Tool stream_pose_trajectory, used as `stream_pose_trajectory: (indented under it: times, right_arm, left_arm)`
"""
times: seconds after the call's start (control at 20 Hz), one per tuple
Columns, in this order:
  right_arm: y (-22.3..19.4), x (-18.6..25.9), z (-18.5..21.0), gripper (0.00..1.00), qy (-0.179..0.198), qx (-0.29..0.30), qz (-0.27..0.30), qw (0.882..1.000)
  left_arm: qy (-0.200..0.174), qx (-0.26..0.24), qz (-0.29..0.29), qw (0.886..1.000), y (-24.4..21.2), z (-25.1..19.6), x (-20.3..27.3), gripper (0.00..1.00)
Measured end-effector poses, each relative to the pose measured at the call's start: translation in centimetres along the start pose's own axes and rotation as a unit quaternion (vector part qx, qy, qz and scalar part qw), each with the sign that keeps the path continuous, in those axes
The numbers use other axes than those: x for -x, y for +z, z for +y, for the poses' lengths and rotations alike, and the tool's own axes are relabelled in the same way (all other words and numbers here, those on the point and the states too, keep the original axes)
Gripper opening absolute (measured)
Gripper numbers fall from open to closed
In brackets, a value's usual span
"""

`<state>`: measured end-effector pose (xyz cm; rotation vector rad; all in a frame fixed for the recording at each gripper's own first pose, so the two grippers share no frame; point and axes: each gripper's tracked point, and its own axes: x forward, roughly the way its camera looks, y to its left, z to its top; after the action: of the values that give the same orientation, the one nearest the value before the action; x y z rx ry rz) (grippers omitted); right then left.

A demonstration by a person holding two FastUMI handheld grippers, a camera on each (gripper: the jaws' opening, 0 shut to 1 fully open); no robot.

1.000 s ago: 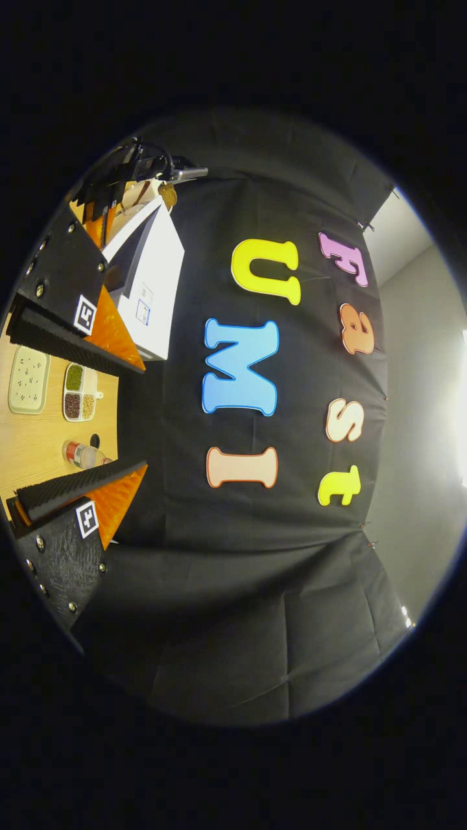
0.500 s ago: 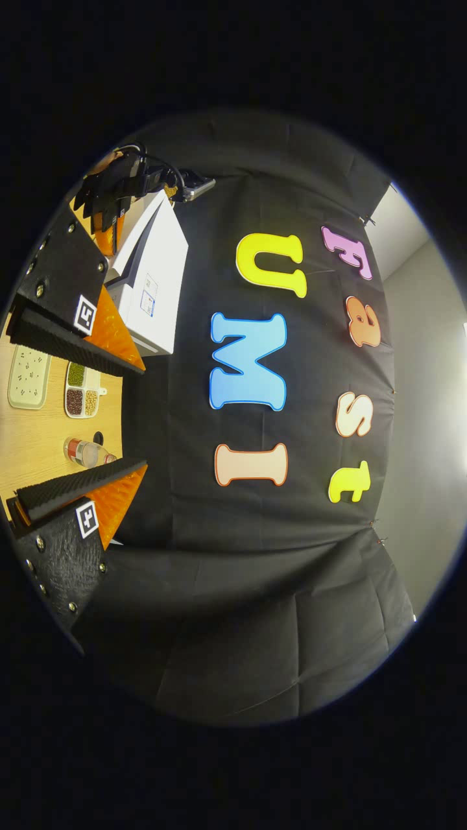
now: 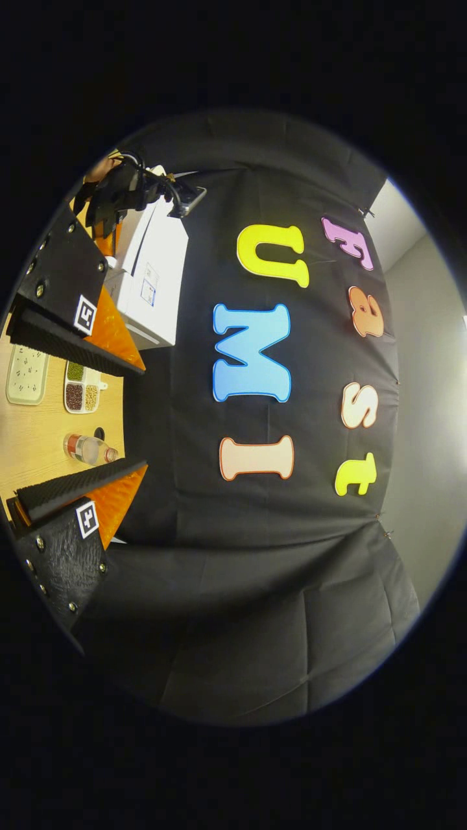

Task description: Open the microwave oven with the left hand, put the food in, and close the microwave oven.

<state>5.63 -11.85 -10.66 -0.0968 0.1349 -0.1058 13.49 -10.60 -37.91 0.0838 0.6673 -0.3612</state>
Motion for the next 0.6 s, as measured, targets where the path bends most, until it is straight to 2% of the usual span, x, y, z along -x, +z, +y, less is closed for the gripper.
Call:
stream_pose_trajectory:
  times: [0.15, 0.2, 0.3, 0.45, 0.6]
  right_arm:
    - [-0.1, -0.1, 0.1, 0.78, 0.000, 0.003, 0.002, 1.000]
    - [-0.2, -0.1, 0.3, 0.78, 0.001, 0.003, 0.002, 1.000]
    - [0.0, -0.2, 0.7, 0.77, 0.002, 0.006, 0.002, 1.000]
    - [0.2, 0.1, 1.8, 0.77, 0.009, 0.008, 0.000, 1.000]
    - [0.8, 0.5, 2.4, 0.78, 0.010, 0.009, -0.006, 1.000]
  left_arm:
    - [-0.008, 0.008, -0.007, 1.000, 0.4, 0.1, -0.3, 0.07]
    - [0.011, 0.003, -0.016, 1.000, 1.0, 0.9, -0.6, 0.07]
    - [-0.009, 0.024, -0.011, 1.000, 0.6, 0.0, -0.5, 0.07]
    - [-0.009, 0.004, -0.017, 1.000, 1.2, 0.2, -0.5, 0.07]
    - [0.008, -0.008, -0.056, 0.998, 4.0, 0.9, 1.4, 0.07]
